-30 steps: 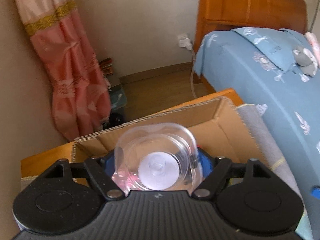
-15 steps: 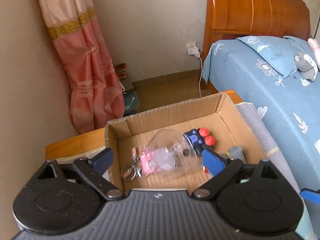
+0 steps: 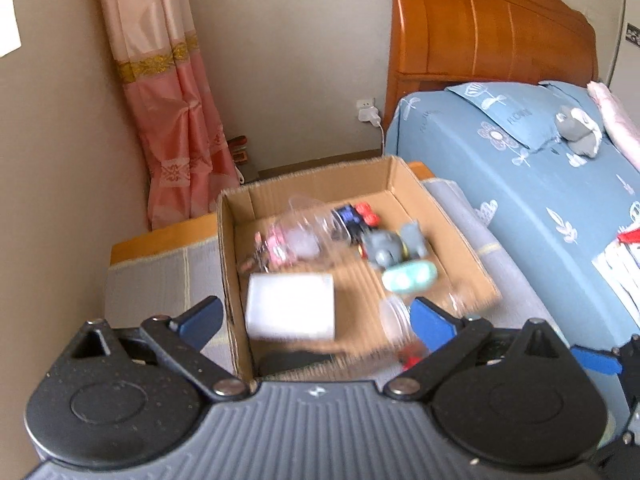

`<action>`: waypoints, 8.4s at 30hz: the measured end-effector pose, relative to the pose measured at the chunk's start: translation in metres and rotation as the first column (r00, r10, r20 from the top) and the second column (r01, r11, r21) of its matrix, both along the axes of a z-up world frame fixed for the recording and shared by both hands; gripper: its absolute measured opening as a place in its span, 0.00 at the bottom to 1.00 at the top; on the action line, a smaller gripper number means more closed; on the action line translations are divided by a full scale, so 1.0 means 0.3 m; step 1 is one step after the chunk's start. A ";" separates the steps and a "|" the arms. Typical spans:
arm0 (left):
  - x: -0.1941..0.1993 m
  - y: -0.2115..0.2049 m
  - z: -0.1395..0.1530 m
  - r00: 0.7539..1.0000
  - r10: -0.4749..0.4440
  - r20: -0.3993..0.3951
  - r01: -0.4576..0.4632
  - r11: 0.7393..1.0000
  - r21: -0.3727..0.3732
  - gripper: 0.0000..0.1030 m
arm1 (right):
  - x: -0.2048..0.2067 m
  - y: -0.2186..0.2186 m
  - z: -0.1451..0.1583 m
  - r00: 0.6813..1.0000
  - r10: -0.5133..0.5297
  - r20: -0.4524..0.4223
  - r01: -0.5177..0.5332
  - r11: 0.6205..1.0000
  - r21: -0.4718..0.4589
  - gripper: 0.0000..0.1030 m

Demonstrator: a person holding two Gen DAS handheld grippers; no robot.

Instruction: Organize rigid objects

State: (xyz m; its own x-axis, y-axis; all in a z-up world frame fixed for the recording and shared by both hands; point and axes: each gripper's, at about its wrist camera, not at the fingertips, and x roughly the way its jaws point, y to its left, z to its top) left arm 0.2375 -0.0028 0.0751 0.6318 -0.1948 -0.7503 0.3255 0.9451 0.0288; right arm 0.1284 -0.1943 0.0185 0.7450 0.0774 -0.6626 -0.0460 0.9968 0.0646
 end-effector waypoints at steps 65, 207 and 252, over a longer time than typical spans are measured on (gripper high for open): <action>-0.239 0.267 -0.497 0.991 0.115 -0.072 -0.117 0.993 -0.018 0.97 | 0.266 0.111 -0.308 0.982 0.095 -0.162 -0.111 0.989 -0.097 1.00; 0.198 0.126 -0.092 0.992 -0.040 0.118 0.042 0.999 -0.018 0.98 | 0.283 0.163 0.071 0.911 0.412 -0.011 -0.408 0.898 -0.167 1.00; -0.337 0.121 -0.075 0.954 0.280 0.110 -0.289 0.955 0.071 0.99 | 0.059 0.076 0.093 0.985 -0.141 -0.100 0.135 0.989 -0.068 1.00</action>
State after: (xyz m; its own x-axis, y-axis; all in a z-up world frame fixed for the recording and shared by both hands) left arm 0.1363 0.0336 0.0527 0.7223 0.0659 -0.6884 0.0351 0.9907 0.1317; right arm 0.1461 -0.1715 0.0464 0.6725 -0.0640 -0.7373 0.0960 0.9954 0.0012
